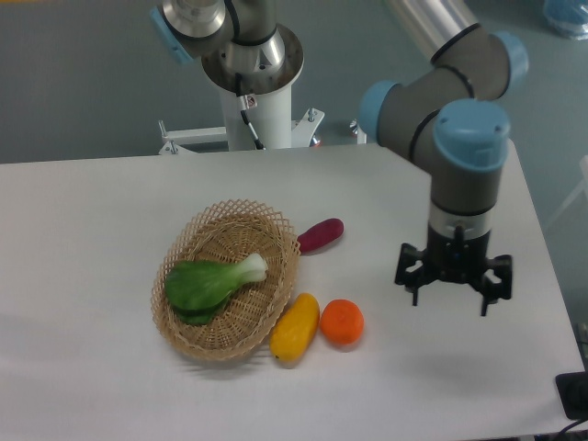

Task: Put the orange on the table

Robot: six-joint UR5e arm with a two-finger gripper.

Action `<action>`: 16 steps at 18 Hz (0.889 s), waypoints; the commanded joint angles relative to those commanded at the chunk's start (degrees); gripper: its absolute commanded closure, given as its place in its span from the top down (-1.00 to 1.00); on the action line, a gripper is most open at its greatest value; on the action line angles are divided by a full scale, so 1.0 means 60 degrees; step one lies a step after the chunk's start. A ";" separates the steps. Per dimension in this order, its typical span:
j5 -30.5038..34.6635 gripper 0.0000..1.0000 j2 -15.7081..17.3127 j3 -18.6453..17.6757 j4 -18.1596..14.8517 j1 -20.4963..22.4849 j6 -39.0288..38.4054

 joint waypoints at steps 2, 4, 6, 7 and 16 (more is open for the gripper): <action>-0.0015 0.97 0.0175 0.0074 -0.0383 0.0074 0.0294; 0.0015 0.98 0.0467 0.0162 -0.0982 0.0133 0.0398; 0.0015 0.98 0.0848 0.0162 -0.1409 0.0381 0.0471; 0.0015 0.98 0.0995 0.0148 -0.1512 0.0498 0.0718; -0.0058 0.99 0.1055 0.0148 -0.1865 0.0690 0.1365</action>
